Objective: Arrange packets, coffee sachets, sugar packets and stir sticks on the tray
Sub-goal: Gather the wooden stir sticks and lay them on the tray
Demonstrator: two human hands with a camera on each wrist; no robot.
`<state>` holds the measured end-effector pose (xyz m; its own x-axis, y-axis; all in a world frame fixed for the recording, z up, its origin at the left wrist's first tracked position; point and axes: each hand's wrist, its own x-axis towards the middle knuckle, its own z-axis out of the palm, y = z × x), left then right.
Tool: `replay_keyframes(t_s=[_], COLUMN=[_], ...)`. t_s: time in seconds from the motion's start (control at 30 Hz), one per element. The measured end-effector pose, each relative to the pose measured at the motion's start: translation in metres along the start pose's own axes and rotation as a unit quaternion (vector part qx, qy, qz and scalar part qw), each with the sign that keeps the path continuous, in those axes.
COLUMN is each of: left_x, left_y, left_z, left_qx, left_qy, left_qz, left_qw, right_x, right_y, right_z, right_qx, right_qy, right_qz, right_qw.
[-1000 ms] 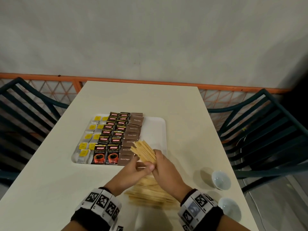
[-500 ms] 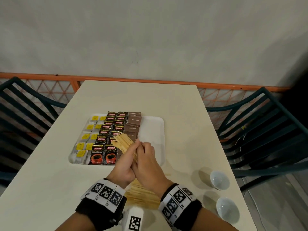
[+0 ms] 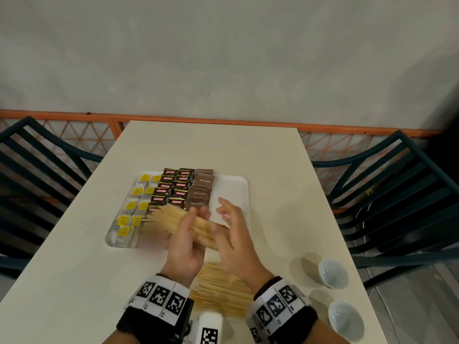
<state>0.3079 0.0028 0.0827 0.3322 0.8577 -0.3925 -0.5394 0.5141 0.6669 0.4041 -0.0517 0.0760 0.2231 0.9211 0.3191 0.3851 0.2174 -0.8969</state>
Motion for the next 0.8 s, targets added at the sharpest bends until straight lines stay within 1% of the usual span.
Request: replay_keyframes(t_s=[0.03,0.07,0.1,0.13,0.17,0.2,0.23,0.27,0.3,0.33,0.37,0.4,0.5,0.57,0.63,0.7,0.73,0.77,0.8], left_x=[0.000,0.000,-0.001,-0.004,-0.006,-0.009,-0.012,-0.014,-0.017,-0.019,-0.021,-0.023,-0.024,-0.025,-0.025,-0.023,-0.022,-0.020,-0.018], left_y=[0.005,0.010,0.015,0.018,0.021,0.022,0.021,0.018,0.015,0.010,0.005,0.000,-0.008,-0.011,-0.013,-0.013,-0.011,-0.008,-0.004], left_z=[-0.001,0.000,0.002,0.007,0.012,0.020,0.027,0.033,0.039,0.043,0.045,0.048,0.050,0.049,0.044,0.038,0.035,0.031,0.026], left_qx=[-0.012,-0.020,-0.024,-0.021,-0.007,0.020,0.055,0.090,0.120,0.146,0.171,0.194,0.251,0.279,0.299,0.305,0.305,0.306,0.310], left_qy=[0.011,0.017,0.022,0.022,0.020,0.024,0.032,0.041,0.048,0.052,0.053,0.052,0.047,0.040,0.039,0.040,0.043,0.047,0.051], left_qz=[0.023,0.048,0.074,0.099,0.122,0.142,0.164,0.187,0.207,0.223,0.235,0.245,0.259,0.272,0.273,0.266,0.257,0.246,0.237], left_qw=[1.000,0.998,0.997,0.995,0.992,0.989,0.984,0.977,0.970,0.962,0.955,0.949,0.931,0.920,0.913,0.914,0.916,0.918,0.920], right_x=[0.002,0.005,0.006,0.008,0.009,0.010,0.011,0.012,0.015,0.017,0.019,0.020,0.019,0.016,0.014,0.013,0.013,0.013,0.012], right_y=[0.002,0.004,0.006,0.007,0.007,0.006,0.004,0.000,-0.004,-0.007,-0.008,-0.009,-0.008,-0.007,-0.007,-0.010,-0.012,-0.012,-0.012], right_z=[-0.005,-0.010,-0.014,-0.018,-0.019,-0.019,-0.017,-0.015,-0.013,-0.012,-0.010,-0.010,-0.011,-0.012,-0.014,-0.017,-0.018,-0.019,-0.021], right_qx=[0.027,0.061,0.103,0.151,0.203,0.265,0.334,0.394,0.436,0.465,0.484,0.493,0.496,0.481,0.461,0.436,0.398,0.322,0.211], right_qy=[0.048,0.091,0.116,0.119,0.106,0.085,0.067,0.058,0.054,0.052,0.053,0.056,0.061,0.061,0.041,0.001,-0.026,-0.062,-0.103], right_qz=[0.028,0.078,0.142,0.215,0.286,0.348,0.395,0.425,0.441,0.446,0.446,0.444,0.449,0.458,0.455,0.449,0.449,0.442,0.420], right_qw=[0.998,0.991,0.978,0.957,0.931,0.895,0.853,0.813,0.783,0.763,0.751,0.746,0.741,0.745,0.761,0.780,0.800,0.835,0.877])
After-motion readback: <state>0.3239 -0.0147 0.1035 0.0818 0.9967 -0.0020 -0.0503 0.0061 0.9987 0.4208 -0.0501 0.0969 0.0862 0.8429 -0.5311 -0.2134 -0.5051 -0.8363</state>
